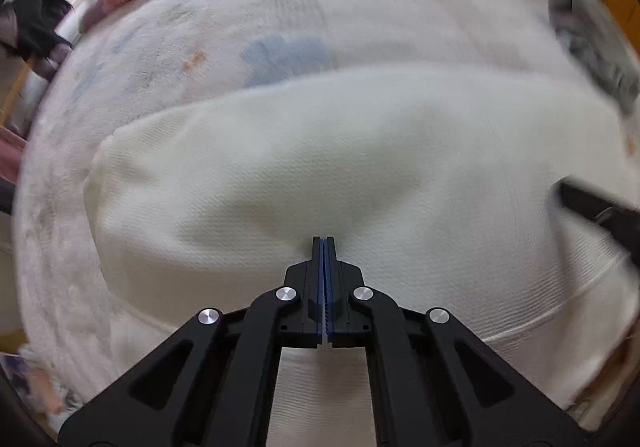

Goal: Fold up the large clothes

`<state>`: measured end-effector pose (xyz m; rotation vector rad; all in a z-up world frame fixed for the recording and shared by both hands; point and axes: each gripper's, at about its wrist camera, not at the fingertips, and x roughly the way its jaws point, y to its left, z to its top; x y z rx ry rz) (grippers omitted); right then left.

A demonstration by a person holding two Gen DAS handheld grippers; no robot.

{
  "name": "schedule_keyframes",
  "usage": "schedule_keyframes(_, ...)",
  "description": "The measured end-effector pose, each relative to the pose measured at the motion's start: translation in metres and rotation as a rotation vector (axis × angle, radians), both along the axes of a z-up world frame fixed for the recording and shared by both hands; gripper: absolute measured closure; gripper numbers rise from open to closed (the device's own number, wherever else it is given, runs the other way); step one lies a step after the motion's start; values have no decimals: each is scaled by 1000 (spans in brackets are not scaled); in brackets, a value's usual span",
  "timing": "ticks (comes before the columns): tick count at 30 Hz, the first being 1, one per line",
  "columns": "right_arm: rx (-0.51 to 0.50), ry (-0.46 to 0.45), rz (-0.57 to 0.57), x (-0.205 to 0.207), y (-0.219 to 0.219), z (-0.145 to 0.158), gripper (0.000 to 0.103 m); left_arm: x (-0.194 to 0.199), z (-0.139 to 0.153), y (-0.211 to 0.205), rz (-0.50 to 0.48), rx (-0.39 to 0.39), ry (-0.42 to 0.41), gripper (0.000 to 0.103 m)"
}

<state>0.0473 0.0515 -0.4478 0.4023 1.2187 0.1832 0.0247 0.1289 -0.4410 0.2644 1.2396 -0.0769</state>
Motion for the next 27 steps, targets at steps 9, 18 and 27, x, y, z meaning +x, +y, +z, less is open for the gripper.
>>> schedule_keyframes(9,-165,158,-14,-101,-102,-12,103,-39,-8,97,47,142,44,101)
schedule_keyframes(18,-122,31,-17,-114,-75,50,100,-50,4,140,244,49,193,101)
schedule_keyframes(27,-37,177,147,-105,4,-5,101,-65,-12,84,307,-2,316,102)
